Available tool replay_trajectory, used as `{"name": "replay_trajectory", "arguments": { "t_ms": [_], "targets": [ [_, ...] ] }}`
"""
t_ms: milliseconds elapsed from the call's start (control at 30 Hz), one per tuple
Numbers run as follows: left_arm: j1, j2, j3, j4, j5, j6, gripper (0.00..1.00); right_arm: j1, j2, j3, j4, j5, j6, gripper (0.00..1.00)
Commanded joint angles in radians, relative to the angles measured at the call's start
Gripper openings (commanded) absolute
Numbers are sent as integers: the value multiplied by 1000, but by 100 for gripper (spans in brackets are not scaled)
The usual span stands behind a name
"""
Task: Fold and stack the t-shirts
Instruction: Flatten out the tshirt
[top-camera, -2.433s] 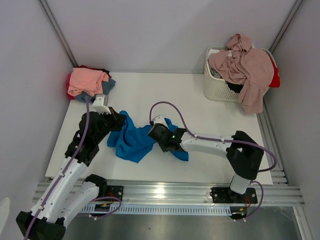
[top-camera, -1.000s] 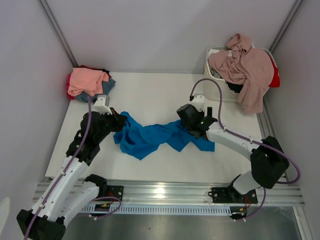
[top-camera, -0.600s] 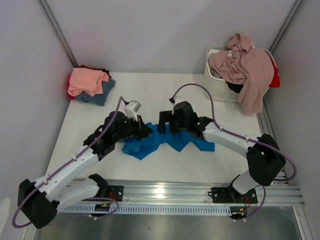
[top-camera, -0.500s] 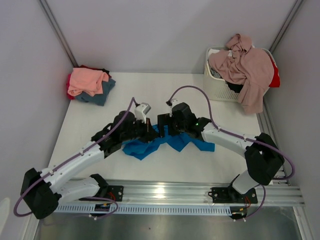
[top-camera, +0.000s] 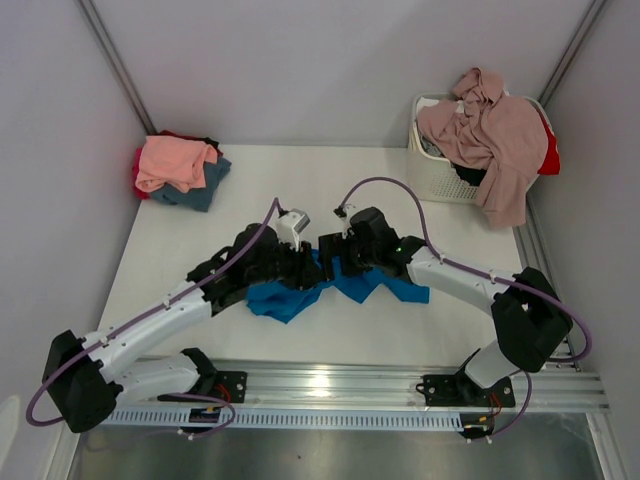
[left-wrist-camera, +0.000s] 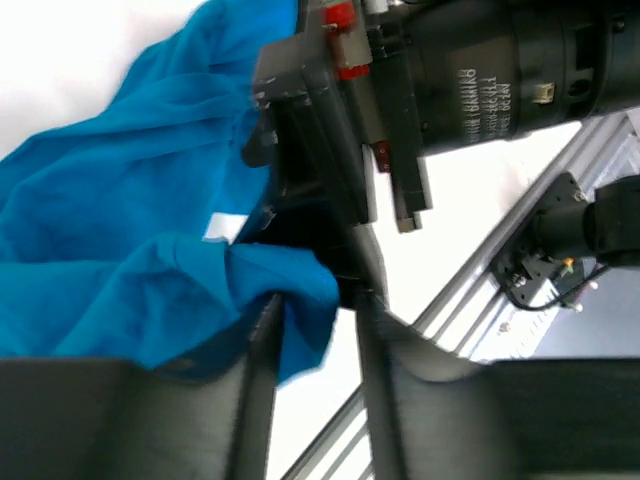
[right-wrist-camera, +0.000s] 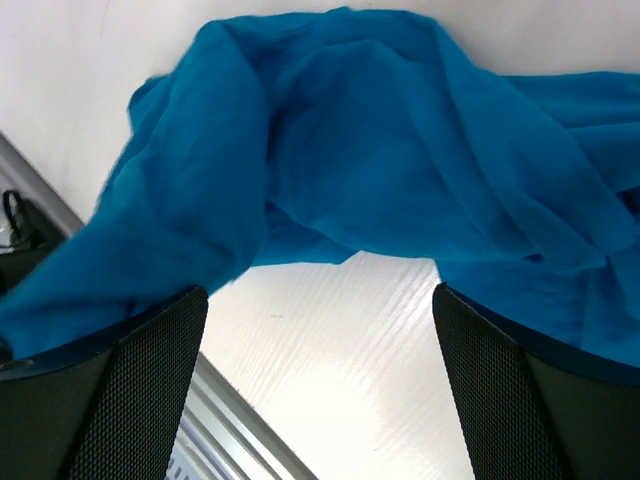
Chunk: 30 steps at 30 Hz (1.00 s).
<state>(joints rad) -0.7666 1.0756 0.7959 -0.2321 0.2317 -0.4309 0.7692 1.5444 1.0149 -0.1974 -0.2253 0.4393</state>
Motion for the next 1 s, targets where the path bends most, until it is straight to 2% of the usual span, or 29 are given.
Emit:
{"name": "replay_trajectory", "arguments": {
  "t_ms": [0, 33, 67, 133, 167, 333, 367, 533, 633, 767, 800, 900, 967],
  "targets": [
    [-48, -94, 57, 96, 78, 1, 47, 8, -17, 11, 76, 9, 13, 97],
    [-48, -112, 57, 88, 31, 4, 55, 10, -15, 11, 78, 7, 13, 97],
    [-48, -133, 60, 77, 9, 15, 77, 10, -14, 11, 79, 7, 12, 97],
    [-48, -196, 66, 41, -67, 55, 80, 13, -7, 13, 81, 3, 12, 97],
    [-48, -239, 75, 27, -101, 66, 99, 15, -6, 16, 82, 1, 12, 97],
    [-46, -338, 82, -27, -329, 123, 99, 21, 14, 34, 69, 14, 13, 97],
    [-45, -351, 80, -32, -426, 123, 99, 24, 20, 43, 66, 18, 15, 97],
    [-28, -402, 65, -65, -624, 116, 99, 30, 28, 59, 38, 35, 16, 96],
    [-2, -399, 74, -104, -719, 93, 99, 53, 13, 94, -23, 96, -2, 95],
    [29, -405, 60, -110, -738, 72, 99, 122, -79, 178, -141, 317, -68, 95],
    [32, -407, 55, -108, -730, 69, 99, 155, -98, 200, -160, 419, -100, 95],
    [35, -393, 54, -104, -730, 63, 99, 199, -148, 200, -189, 568, -134, 95],
    [36, -382, 57, -107, -732, 58, 99, 232, -159, 168, -174, 742, -125, 95]
  ]
}}
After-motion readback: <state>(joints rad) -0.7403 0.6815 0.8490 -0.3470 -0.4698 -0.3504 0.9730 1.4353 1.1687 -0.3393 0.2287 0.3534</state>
